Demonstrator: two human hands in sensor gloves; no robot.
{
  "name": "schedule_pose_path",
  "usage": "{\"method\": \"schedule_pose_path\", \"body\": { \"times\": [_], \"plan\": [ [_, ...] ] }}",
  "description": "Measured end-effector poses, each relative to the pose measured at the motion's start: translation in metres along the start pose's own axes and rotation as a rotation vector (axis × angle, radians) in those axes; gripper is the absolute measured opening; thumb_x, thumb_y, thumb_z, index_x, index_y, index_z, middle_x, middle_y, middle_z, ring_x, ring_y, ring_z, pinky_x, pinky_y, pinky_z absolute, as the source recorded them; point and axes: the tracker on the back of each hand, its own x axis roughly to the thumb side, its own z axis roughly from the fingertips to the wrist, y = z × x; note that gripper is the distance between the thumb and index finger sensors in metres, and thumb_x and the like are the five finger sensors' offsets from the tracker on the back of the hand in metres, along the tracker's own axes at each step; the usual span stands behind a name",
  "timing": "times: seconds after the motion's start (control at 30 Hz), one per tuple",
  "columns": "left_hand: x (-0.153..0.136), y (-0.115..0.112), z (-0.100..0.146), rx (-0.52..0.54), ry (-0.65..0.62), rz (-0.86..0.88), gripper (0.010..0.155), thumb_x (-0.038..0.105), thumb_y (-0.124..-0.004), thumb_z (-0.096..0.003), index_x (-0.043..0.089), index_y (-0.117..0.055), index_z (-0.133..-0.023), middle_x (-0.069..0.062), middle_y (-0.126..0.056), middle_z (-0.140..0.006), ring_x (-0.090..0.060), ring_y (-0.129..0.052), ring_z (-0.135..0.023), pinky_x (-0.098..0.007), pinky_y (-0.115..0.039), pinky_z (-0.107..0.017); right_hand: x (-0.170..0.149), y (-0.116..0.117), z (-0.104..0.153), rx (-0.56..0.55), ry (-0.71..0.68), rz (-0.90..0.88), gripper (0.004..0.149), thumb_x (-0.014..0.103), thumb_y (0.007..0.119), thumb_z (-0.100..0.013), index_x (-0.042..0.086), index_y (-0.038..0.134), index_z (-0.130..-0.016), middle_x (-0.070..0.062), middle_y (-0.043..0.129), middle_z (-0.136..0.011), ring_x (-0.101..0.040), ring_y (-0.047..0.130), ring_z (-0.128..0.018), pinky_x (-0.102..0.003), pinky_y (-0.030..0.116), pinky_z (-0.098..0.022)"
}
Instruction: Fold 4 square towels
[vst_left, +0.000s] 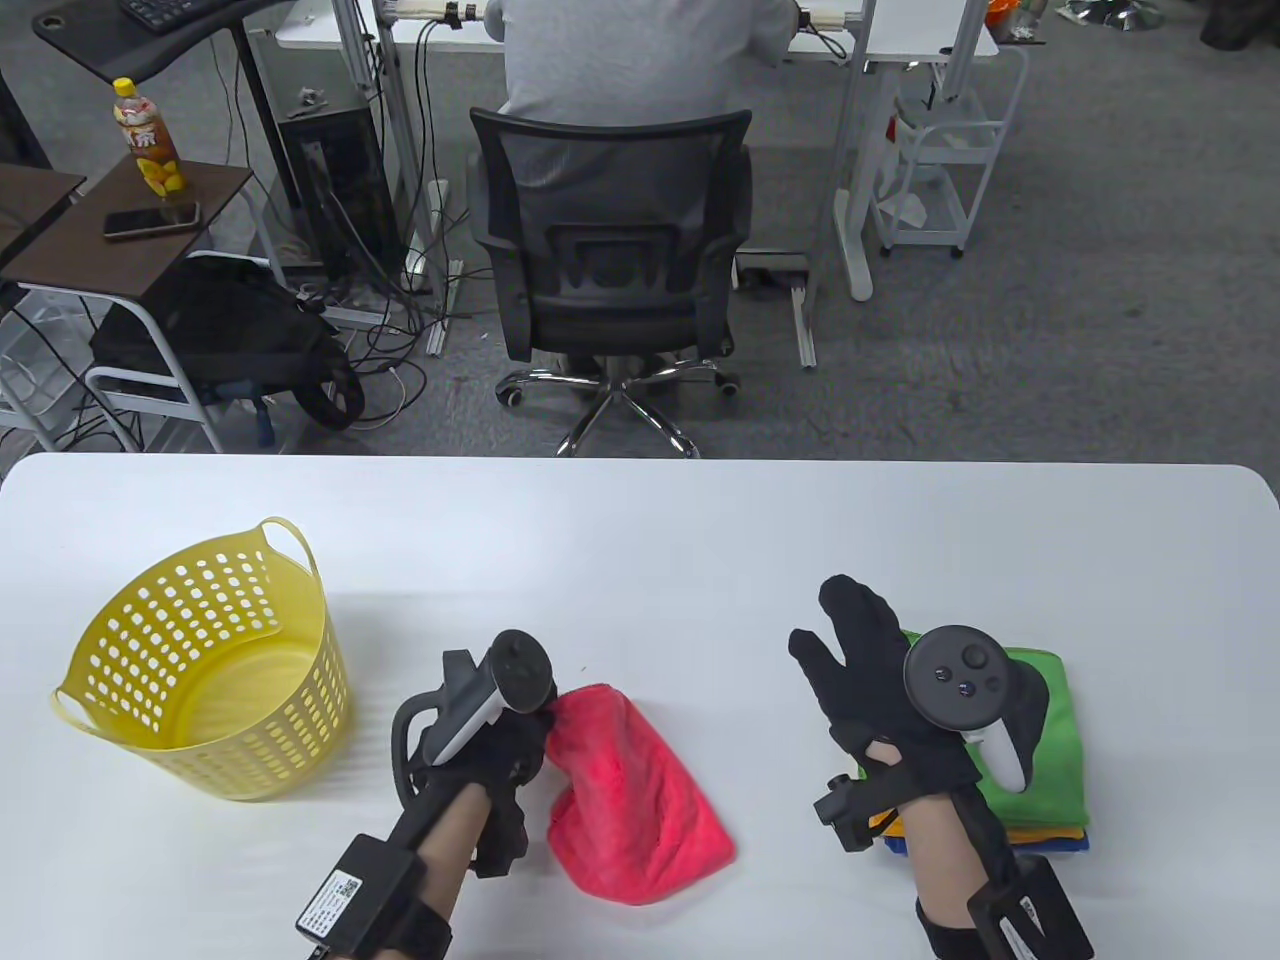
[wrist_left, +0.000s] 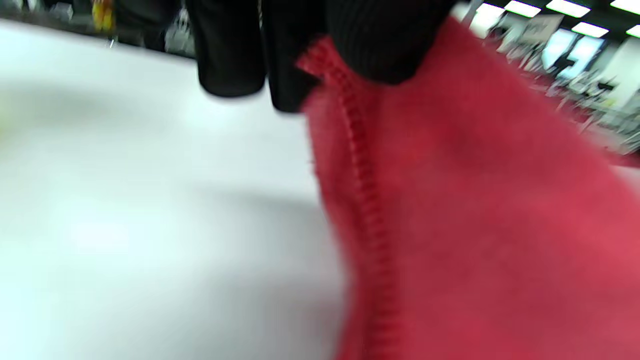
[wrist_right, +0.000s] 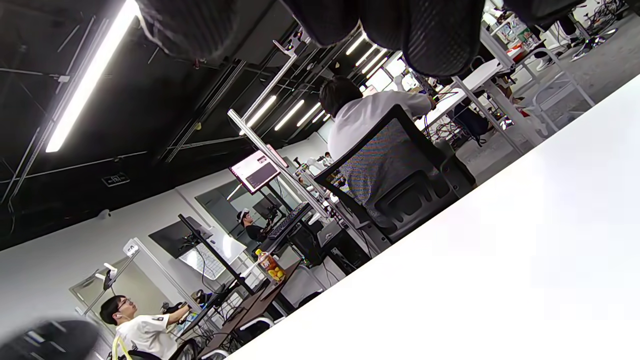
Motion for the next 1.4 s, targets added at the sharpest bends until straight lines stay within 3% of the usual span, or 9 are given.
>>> {"method": "schedule_pose_path", "body": {
  "times": [0.13,0.3,0.47,0.6,0.77,0.97,1.1,1.23,1.4],
  "plan": [
    [0.035,0.062,0.033,0.142,-0.104,-0.155,0.039,0.038,-0.083,-0.0481,0.040,-0.087,-0.087,0.009,-0.104,-0.081,-0.019,-0.103,-0.083,-0.052,-0.061,-0.085,0.003,0.004,0.000,0.030,-0.014,0.004,0.074,0.044,0.071,-0.055,-0.001,0.054,-0.110,-0.042,0.053,-0.109,-0.058,0.067,-0.090,-0.077,0.050,-0.060],
    [0.085,0.121,0.080,0.353,-0.195,-0.372,0.041,0.038,-0.082,-0.0485,0.040,-0.088,-0.089,0.012,-0.104,-0.084,-0.015,-0.100,-0.089,-0.052,-0.059,-0.086,0.011,0.008,0.004,0.076,-0.054,-0.001,0.073,0.044,0.071,-0.055,-0.001,0.054,-0.110,-0.041,0.053,-0.110,-0.059,0.066,-0.091,-0.078,0.049,-0.060],
    [0.122,0.155,0.119,0.563,-0.248,-0.510,0.040,0.039,-0.082,-0.0483,0.040,-0.087,-0.088,0.011,-0.101,-0.089,-0.017,-0.086,-0.103,-0.055,-0.052,-0.088,0.018,0.006,0.007,0.105,-0.119,-0.030,0.073,0.044,0.072,-0.055,0.003,0.054,-0.111,-0.041,0.051,-0.111,-0.059,0.062,-0.093,-0.079,0.046,-0.061],
    [0.138,0.168,0.139,0.710,-0.287,-0.598,0.041,0.043,-0.084,-0.0450,0.039,-0.087,-0.086,0.011,-0.103,-0.084,-0.017,-0.089,-0.101,-0.055,-0.053,-0.088,0.021,0.003,0.009,0.117,-0.167,-0.068,0.073,0.044,0.073,-0.054,0.005,0.053,-0.112,-0.040,0.048,-0.113,-0.060,0.058,-0.096,-0.080,0.043,-0.061],
    [0.144,0.172,0.151,0.769,-0.327,-0.594,0.041,0.043,-0.079,-0.0463,0.042,-0.084,-0.087,0.013,-0.100,-0.086,-0.017,-0.088,-0.101,-0.055,-0.052,-0.088,0.025,-0.001,0.010,0.127,-0.232,-0.091,0.073,0.044,0.076,-0.053,0.008,0.052,-0.113,-0.039,0.044,-0.115,-0.061,0.052,-0.098,-0.082,0.039,-0.061],
    [0.143,0.182,0.161,0.758,-0.370,-0.523,0.039,0.039,-0.079,-0.0479,0.045,-0.084,-0.087,0.016,-0.100,-0.085,-0.014,-0.088,-0.100,-0.054,-0.051,-0.089,0.027,-0.001,0.009,0.184,-0.347,-0.124,0.078,0.042,0.080,-0.051,0.013,0.046,-0.115,-0.037,0.033,-0.118,-0.062,0.039,-0.101,-0.083,0.033,-0.060],
    [0.142,0.189,0.167,0.783,-0.376,-0.491,0.040,0.039,-0.079,-0.0475,0.043,-0.083,-0.087,0.015,-0.101,-0.083,-0.012,-0.088,-0.099,-0.054,-0.051,-0.089,0.030,0.020,0.005,0.309,-0.453,-0.163,0.085,0.043,0.084,-0.049,0.014,0.041,-0.115,-0.028,0.026,-0.121,-0.060,0.030,-0.104,-0.084,0.027,-0.060],
    [0.140,0.195,0.171,0.796,-0.351,-0.480,0.040,0.040,-0.078,-0.0480,0.042,-0.083,-0.088,0.014,-0.101,-0.082,-0.013,-0.089,-0.098,-0.054,-0.051,-0.089,0.032,0.052,0.001,0.475,-0.497,-0.279,0.085,0.043,0.086,-0.048,0.011,0.044,-0.114,-0.031,0.045,-0.118,-0.058,0.043,-0.103,-0.086,0.024,-0.057],
    [0.132,0.203,0.177,0.862,-0.261,-0.443,0.041,0.041,-0.076,-0.0489,0.037,-0.083,-0.089,0.012,-0.101,-0.081,-0.016,-0.090,-0.097,-0.055,-0.052,-0.088,0.035,0.084,0.001,0.548,-0.463,-0.254,0.061,0.038,0.086,-0.049,0.012,0.070,-0.102,-0.027,0.071,-0.106,-0.053,0.064,-0.095,-0.086,0.023,-0.055]
  ]
}}
